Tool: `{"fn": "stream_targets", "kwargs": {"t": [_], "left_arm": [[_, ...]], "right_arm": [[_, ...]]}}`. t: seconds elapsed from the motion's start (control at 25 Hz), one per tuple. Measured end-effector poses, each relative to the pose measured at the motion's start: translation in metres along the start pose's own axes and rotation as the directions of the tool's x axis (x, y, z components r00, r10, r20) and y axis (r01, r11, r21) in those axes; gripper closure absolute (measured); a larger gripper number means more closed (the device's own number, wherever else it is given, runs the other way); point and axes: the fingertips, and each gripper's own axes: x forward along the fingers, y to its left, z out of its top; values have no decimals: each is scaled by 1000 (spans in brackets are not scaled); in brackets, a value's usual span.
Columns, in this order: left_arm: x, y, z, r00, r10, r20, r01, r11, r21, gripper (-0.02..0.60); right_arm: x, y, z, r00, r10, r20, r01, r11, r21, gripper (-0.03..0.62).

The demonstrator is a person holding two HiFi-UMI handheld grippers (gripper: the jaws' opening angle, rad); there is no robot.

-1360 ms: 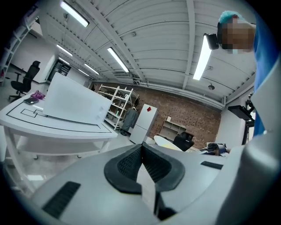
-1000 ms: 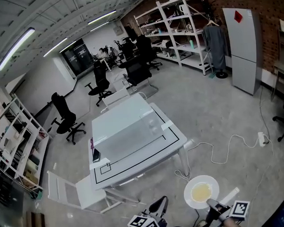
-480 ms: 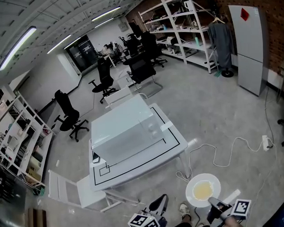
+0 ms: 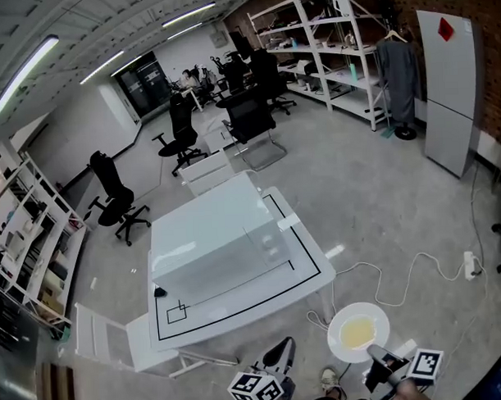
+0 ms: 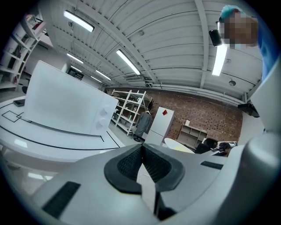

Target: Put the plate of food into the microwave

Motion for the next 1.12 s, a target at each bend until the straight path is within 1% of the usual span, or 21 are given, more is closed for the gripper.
{"fn": "stream_targets", "kwargs": {"t": [0.16, 0.4, 0.56, 0.88, 1.12], "left_arm": [[21, 28, 11, 1000, 13, -13, -13, 1000, -7, 578], [51, 66, 27, 1000, 27, -14, -27, 999, -17, 578], [64, 84, 33, 999, 49, -16, -50, 998, -34, 578], [88, 110, 37, 992, 128, -10, -128, 989, -71, 578], [122, 128, 30, 975, 223, -16, -223, 970, -93, 578]], "right_arm": [[33, 5, 19, 1000, -20, 10, 20, 1000, 11, 585], [83, 20, 50, 1000, -5, 30, 5, 1000, -3, 585], [107, 27, 62, 1000, -11, 19, 11, 1000, -18, 585], [145, 32, 87, 998, -33, -46, 31, 999, -27, 585], [181, 24, 118, 987, -60, -148, 54, 998, -43, 585]]}}
